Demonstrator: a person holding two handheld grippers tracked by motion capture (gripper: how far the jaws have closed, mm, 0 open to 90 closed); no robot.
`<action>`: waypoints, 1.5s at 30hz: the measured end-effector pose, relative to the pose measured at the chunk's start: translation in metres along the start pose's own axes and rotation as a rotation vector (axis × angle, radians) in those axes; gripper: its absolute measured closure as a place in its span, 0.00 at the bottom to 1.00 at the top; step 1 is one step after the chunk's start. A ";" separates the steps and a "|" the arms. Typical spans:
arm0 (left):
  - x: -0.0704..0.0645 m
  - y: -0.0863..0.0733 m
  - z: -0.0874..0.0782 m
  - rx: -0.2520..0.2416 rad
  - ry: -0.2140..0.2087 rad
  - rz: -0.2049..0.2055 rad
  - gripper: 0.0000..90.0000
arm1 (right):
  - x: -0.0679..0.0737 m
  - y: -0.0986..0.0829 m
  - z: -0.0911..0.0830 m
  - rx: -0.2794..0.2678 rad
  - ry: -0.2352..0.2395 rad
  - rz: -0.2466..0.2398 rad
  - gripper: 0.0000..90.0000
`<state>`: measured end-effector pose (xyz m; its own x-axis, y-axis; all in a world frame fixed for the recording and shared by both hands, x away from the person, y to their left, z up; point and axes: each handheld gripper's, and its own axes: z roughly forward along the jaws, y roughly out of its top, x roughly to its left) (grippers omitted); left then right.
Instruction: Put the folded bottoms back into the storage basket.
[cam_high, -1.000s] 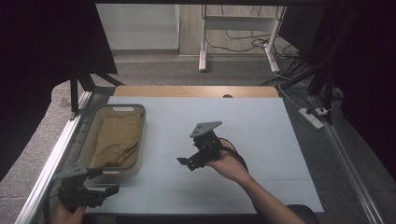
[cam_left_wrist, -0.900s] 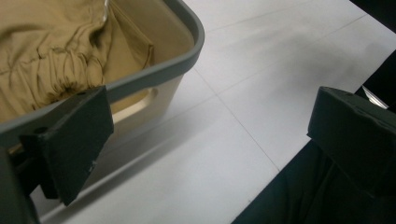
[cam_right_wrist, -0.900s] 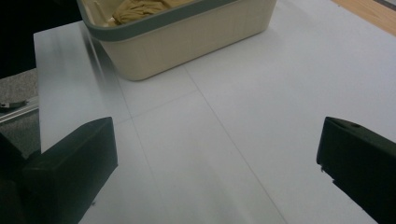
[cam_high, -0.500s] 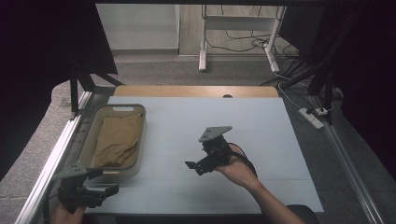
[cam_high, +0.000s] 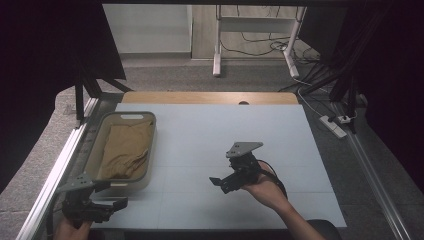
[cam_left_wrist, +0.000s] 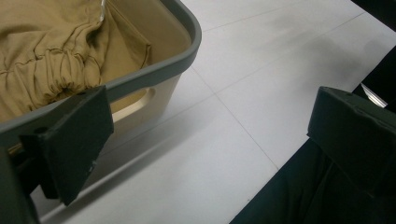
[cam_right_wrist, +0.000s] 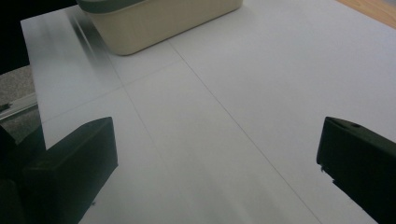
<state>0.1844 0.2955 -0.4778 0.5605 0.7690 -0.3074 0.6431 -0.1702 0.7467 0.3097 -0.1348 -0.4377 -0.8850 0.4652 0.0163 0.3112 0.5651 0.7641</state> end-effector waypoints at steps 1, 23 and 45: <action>0.000 0.000 0.000 -0.001 -0.003 -0.001 0.02 | 0.000 -0.001 -0.001 -0.002 -0.002 0.005 0.00; 0.000 0.000 0.000 -0.007 -0.012 0.001 0.02 | 0.003 -0.038 -0.037 0.017 -0.075 0.033 0.00; 0.000 0.000 0.001 0.004 -0.008 0.006 0.02 | -0.008 -0.077 -0.078 0.016 -0.171 0.136 0.00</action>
<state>0.1850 0.2948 -0.4778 0.5684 0.7630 -0.3079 0.6417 -0.1769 0.7463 0.2655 -0.2352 -0.4461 -0.7631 0.6463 0.0079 0.4305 0.4991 0.7520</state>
